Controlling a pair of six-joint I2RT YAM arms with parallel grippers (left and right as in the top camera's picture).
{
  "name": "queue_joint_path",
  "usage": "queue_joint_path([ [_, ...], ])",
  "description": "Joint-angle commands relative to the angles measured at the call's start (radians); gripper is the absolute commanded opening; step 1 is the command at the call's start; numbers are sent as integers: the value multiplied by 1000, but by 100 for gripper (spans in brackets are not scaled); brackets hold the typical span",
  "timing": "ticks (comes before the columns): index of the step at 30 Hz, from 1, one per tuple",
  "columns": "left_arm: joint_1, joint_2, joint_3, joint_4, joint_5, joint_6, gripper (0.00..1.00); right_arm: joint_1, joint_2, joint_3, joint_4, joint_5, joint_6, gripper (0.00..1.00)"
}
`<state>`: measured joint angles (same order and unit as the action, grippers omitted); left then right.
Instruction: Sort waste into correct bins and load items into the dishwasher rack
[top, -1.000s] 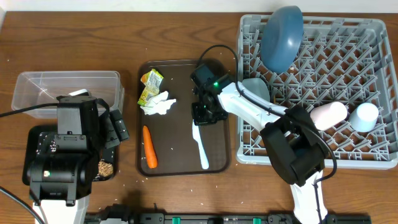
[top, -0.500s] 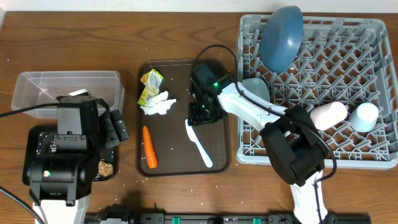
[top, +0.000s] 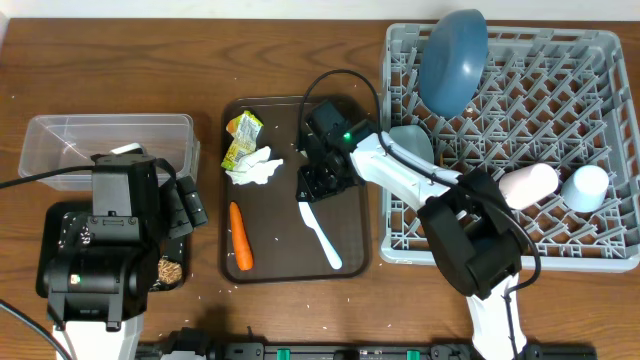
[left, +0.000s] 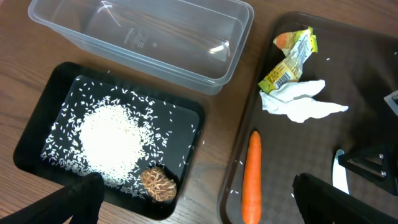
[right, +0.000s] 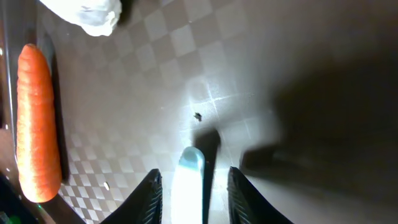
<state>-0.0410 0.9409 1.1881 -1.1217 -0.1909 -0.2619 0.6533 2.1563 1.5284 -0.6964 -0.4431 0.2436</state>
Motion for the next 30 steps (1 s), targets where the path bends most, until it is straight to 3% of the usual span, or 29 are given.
queue_joint_path([
  [1, 2, 0, 14, -3, -16, -5, 98, 13, 43, -6, 0, -33, -43, 25],
  [11, 2, 0, 14, -3, -16, -5, 98, 15, 51, -6, -14, -98, -17, 22],
  [17, 2, 0, 14, -3, -16, -5, 98, 14, 51, -6, -14, -54, 53, 1],
  [30, 2, 0, 14, -3, -16, -5, 98, 16, 51, -6, -3, -95, 56, 1],
])
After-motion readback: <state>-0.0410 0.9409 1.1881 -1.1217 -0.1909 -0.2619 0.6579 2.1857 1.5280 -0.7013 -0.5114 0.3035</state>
